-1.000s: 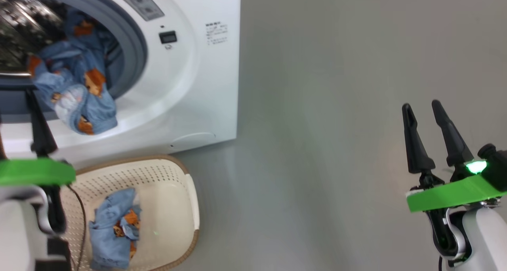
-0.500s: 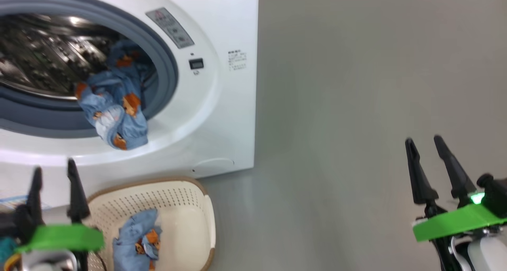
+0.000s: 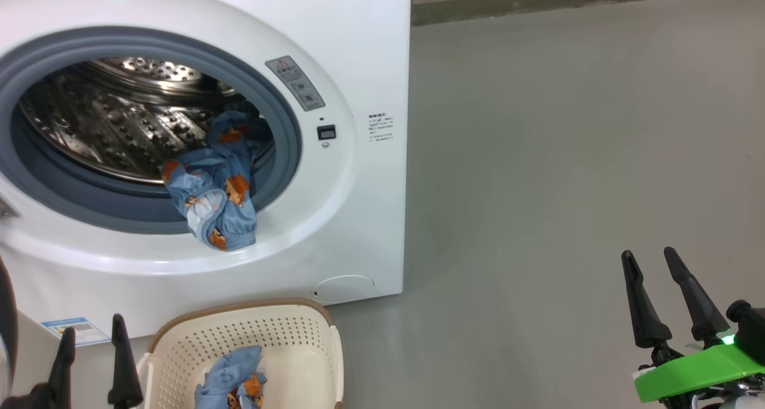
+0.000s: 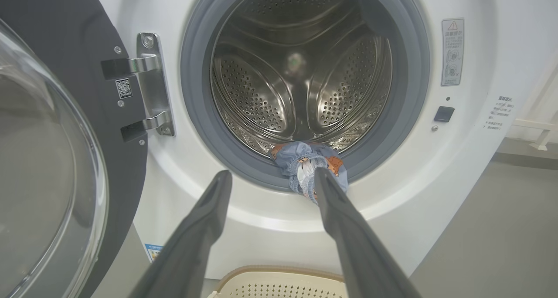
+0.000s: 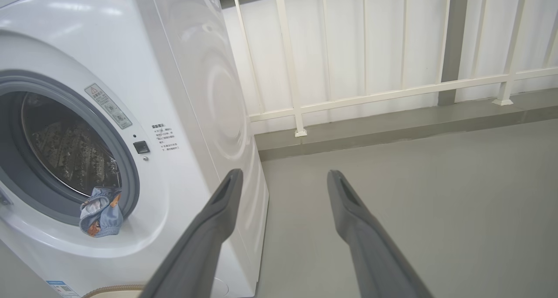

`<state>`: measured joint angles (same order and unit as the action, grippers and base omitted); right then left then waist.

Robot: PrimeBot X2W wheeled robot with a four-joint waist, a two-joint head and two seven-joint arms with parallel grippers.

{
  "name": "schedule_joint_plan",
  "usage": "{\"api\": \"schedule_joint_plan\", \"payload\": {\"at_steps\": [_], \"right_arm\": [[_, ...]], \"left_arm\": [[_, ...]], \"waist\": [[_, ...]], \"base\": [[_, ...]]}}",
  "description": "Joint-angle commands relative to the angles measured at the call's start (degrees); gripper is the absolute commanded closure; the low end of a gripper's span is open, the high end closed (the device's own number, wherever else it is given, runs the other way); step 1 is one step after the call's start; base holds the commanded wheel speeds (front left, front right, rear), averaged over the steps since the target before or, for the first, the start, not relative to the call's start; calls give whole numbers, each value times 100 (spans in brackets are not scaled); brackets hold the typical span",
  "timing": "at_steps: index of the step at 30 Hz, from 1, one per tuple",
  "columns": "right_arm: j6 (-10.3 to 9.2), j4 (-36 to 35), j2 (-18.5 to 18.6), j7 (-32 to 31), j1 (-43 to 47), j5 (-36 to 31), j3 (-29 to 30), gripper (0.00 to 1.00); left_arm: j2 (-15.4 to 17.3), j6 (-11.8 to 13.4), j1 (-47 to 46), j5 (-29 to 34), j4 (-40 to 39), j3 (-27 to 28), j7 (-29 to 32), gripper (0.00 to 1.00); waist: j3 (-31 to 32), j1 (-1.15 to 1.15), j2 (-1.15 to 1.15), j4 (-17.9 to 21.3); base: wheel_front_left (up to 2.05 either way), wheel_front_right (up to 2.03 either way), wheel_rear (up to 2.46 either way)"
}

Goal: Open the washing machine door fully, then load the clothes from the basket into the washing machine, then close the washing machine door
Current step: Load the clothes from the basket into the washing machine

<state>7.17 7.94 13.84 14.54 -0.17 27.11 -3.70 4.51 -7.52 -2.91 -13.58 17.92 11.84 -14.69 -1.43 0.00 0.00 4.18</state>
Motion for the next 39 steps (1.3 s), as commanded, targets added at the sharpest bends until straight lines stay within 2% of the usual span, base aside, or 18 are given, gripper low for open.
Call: {"api": "schedule_joint_plan", "payload": {"at_steps": [1, 11, 39], "right_arm": [[32, -157, 144, 46, 13, -15, -73, 0], [32, -187, 94, 46, 113, -16, -16, 0], [32, -200, 83, 46, 53, 2, -74, 0]], "left_arm": [[96, 4, 9, -33, -238, 181, -30, 0], [76, 4, 334, -76, -500, 198, -30, 0], [44, 3, 334, -241, -383, 135, -30, 0]], "waist": [[53, 0, 0, -39], [60, 0, 0, -23], [-18, 0, 0, 37]], "base": [[0, 0, 0], [0, 0, 0], [0, 0, 0]]}}
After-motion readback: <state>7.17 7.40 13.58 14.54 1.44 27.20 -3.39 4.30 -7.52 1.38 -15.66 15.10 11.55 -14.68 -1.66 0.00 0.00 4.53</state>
